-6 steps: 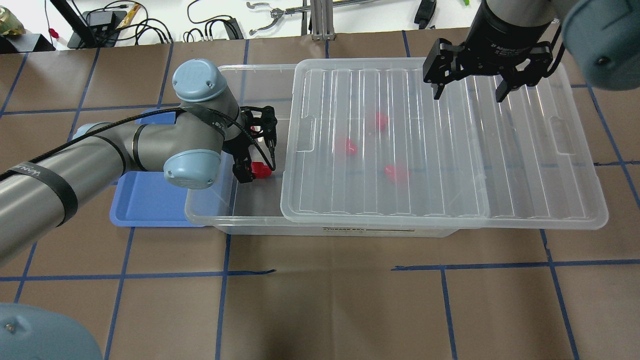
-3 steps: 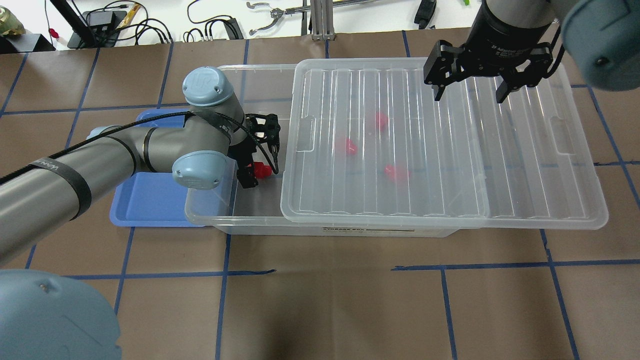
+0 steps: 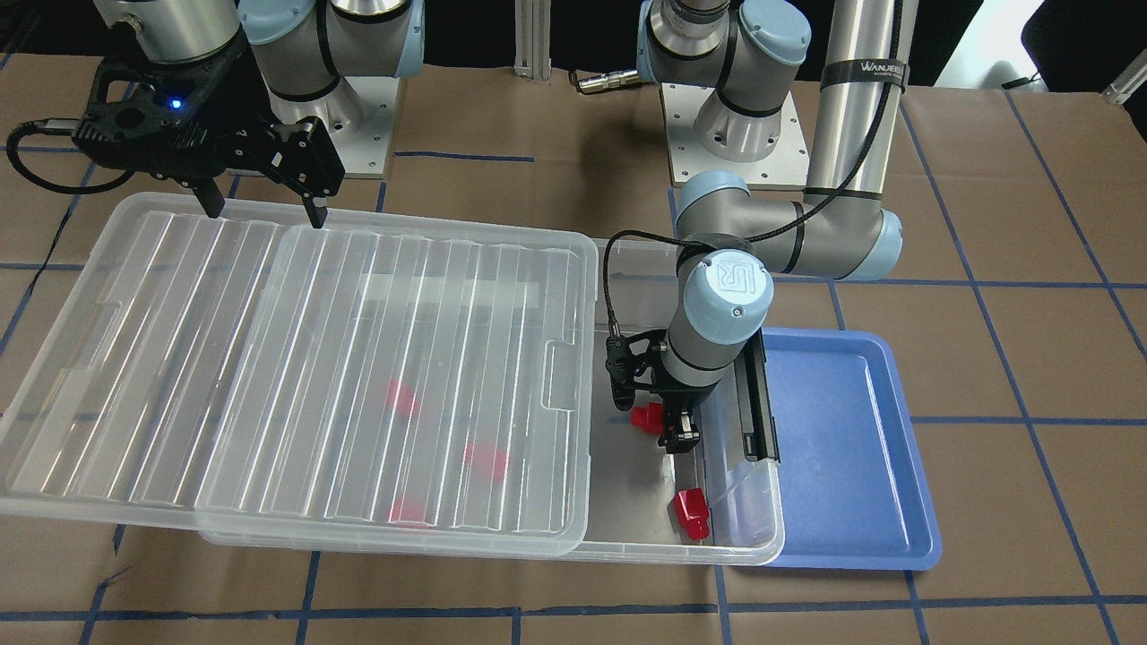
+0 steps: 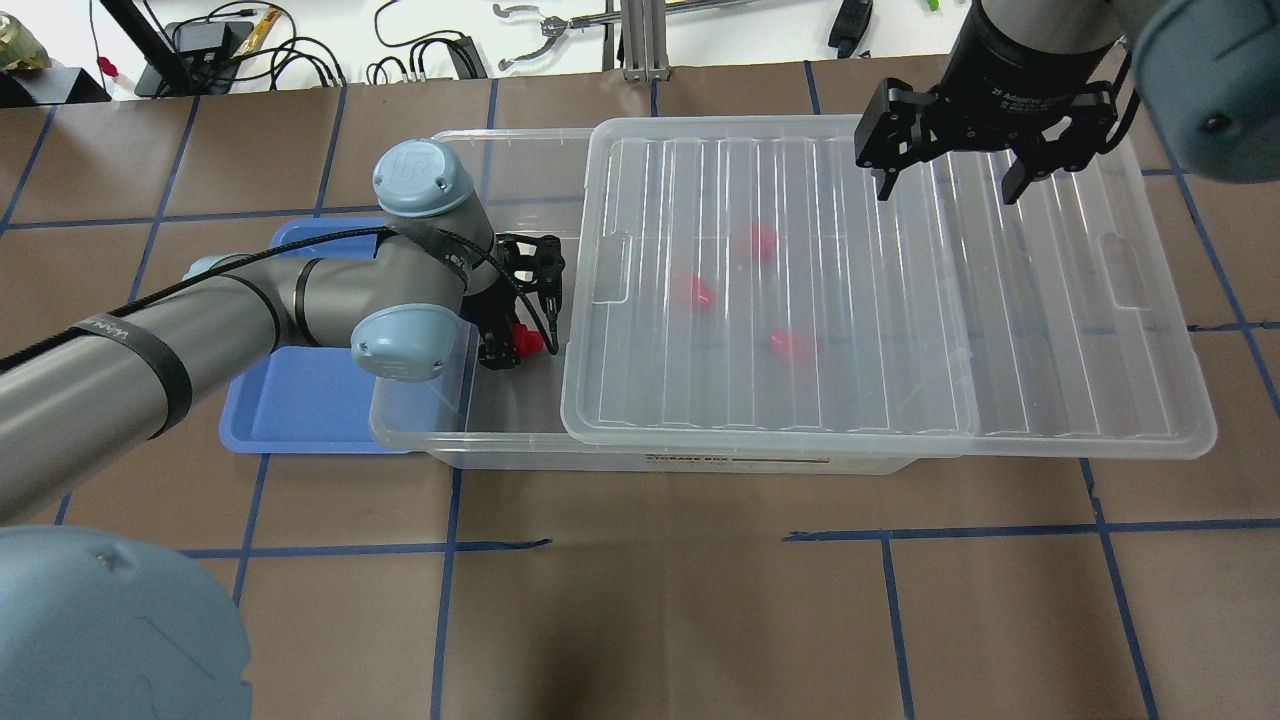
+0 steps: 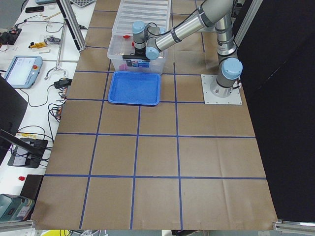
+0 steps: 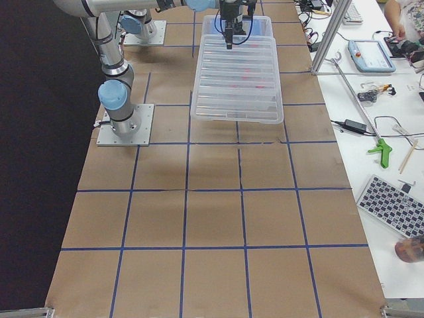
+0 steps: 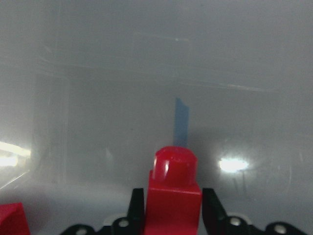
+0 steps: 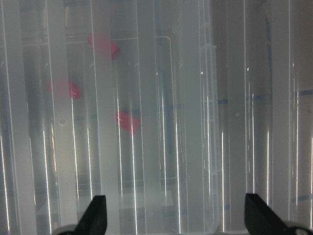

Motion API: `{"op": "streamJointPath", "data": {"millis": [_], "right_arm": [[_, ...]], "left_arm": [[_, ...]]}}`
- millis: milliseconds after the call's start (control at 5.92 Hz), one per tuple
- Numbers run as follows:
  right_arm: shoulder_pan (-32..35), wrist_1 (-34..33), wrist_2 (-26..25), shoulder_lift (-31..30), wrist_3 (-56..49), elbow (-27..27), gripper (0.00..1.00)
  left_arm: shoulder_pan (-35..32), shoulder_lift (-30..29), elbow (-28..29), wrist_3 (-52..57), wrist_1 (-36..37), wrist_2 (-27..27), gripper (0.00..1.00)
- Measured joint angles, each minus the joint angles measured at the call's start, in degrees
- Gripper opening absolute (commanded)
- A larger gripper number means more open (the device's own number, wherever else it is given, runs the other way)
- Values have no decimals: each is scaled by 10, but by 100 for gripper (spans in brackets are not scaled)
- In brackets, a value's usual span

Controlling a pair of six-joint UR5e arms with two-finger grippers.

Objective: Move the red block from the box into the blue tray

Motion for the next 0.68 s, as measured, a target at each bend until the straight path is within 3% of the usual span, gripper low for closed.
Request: {"op": "streamJointPath", "data": {"millis": [676], "right_arm": [[0,0,0,0,0,1,100]], "left_arm": [[-1,83,25,-8,-63,7,14]]}}
